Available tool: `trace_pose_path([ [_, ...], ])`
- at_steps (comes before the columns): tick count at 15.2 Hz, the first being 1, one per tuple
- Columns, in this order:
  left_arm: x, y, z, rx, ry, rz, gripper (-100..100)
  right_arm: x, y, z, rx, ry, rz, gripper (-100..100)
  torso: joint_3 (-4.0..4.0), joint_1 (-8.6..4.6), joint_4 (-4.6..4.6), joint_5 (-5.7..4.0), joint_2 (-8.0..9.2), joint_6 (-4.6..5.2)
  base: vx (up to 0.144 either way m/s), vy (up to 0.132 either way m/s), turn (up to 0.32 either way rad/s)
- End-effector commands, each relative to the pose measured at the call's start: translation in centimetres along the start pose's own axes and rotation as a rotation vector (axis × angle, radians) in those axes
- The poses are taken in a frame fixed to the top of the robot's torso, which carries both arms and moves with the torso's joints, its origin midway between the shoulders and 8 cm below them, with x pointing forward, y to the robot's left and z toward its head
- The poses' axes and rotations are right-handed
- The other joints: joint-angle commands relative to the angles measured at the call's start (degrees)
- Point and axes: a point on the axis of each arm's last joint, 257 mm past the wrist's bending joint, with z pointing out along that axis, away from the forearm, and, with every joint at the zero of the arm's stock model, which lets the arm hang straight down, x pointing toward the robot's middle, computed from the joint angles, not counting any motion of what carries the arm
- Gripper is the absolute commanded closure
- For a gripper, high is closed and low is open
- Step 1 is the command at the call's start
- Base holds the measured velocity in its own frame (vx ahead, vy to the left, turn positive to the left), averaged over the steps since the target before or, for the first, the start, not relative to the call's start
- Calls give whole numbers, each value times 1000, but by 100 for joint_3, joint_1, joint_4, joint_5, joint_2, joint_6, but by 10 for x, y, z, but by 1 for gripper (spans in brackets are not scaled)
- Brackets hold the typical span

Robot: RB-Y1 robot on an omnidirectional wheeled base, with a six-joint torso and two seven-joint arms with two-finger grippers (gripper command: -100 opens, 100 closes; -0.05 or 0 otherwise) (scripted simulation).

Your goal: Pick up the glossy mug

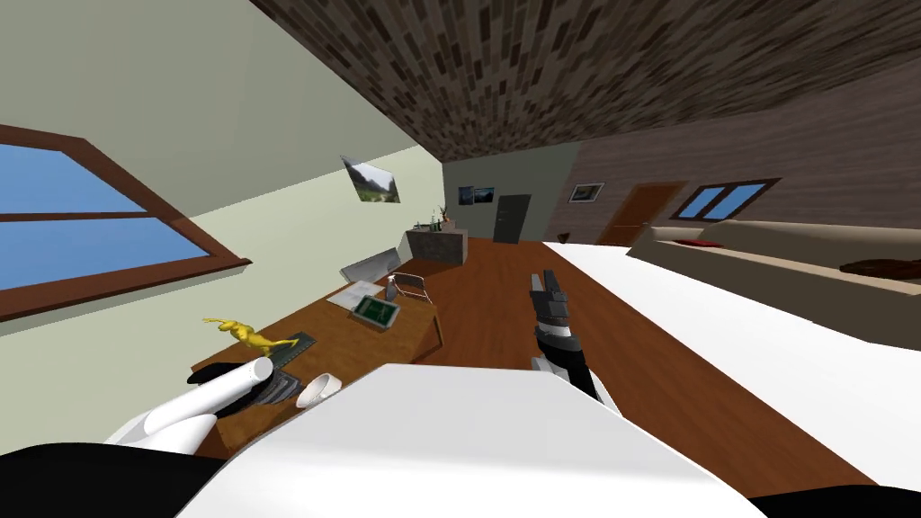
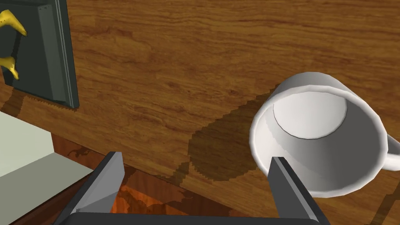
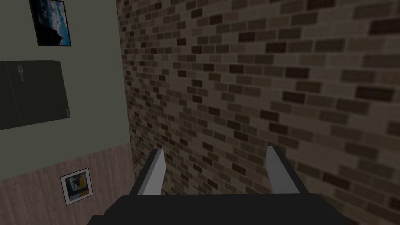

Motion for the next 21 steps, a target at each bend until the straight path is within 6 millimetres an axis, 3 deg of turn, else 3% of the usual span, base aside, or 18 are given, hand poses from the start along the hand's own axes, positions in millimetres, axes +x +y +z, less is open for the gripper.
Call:
trace_pose_path([
  [1, -6, 6, 3, -26, -15, -19, -100, 0, 0, 0, 0, 0, 0, 0, 0, 0, 0, 0, 0, 0, -18, 37, -125],
  [4, -35, 30, 7, -128, -67, -112, -100, 0, 0, 0, 0, 0, 0, 0, -1, 6, 0, 1, -1, -2, -27, 55, -271],
  [6, -37, 34, 7, -145, -75, -112, -100, 0, 0, 0, 0, 0, 0, 0, 2, 15, 1, 3, 4, -2, -34, 65, -176],
  [7, -50, 48, 7, -196, -99, -155, -100, 0, 0, 0, 0, 0, 0, 0, 2, 11, 0, 3, 3, -8, -27, 51, -171],
  [21, -96, 123, -2, -451, -206, -336, -100, 0, 0, 0, 0, 0, 0, 0, 2, 10, 0, 3, 2, -6, -37, 57, -169],
])
